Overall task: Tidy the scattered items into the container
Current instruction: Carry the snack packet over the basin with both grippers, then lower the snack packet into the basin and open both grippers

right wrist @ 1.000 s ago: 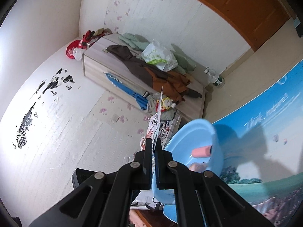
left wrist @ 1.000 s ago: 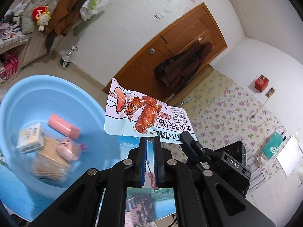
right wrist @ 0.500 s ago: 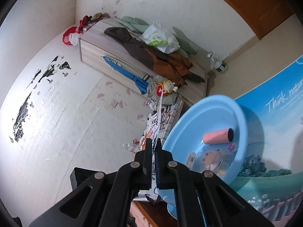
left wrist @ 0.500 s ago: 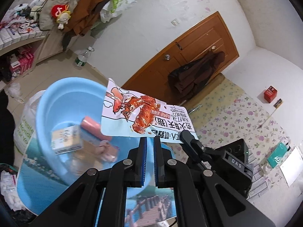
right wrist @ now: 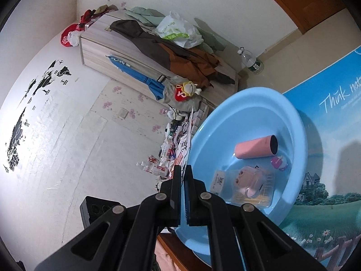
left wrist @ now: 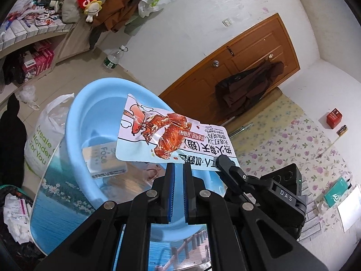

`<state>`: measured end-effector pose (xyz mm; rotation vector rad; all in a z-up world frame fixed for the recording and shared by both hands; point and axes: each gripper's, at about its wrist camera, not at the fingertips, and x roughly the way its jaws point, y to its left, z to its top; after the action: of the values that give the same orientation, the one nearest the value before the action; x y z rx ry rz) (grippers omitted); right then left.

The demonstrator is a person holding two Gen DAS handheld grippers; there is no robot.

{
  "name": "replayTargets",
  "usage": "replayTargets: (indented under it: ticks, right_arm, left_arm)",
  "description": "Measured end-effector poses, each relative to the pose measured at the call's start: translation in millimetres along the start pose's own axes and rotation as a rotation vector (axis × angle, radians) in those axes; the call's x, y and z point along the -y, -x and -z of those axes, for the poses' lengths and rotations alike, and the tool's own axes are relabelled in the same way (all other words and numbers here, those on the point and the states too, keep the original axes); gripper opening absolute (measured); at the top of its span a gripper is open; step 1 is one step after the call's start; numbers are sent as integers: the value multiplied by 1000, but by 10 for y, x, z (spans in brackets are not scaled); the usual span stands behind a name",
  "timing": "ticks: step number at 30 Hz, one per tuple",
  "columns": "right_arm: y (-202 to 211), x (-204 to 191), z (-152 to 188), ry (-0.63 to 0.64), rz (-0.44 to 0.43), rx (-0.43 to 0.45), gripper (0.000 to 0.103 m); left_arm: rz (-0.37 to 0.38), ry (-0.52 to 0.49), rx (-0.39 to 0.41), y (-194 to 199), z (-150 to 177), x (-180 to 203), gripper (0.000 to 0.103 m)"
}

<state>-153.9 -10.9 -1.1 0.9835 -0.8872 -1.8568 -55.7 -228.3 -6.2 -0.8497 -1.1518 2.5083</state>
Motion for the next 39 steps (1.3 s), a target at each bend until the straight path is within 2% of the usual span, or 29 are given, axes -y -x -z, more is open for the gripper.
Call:
replayTargets:
  ticks: [7,21,22,26,32,35,39]
  right_arm:
    - [-86,127,-7,-12,23,-17,2]
    - [-101,303,-22,-46,47,-32,2]
    - [-101,317,-29,-50,47,-32,3]
    - [-92,300,-41,-46,63,-37,4]
    - [-92,299,-42,-48,75,-33,4]
    - [-79,293,-40,-45,83,-35,4]
    - [-73,280,-34,-44,99,-42,5]
  left_arm:
    - [-44,-7,-24,-99,-11,-34,5]
    - [-157,-92,-55,-202,-19,105,5]
    - [-173,-95,-53,-199,-20,111,6]
    - [-205,-105,-46,-181,-31,136,24]
    - [-239,-112,-31,-142,-27,145,40]
    - [-249,-123,-23,-137,-36,171,41]
    - [-273,-147,-10,-118,-39,216,49]
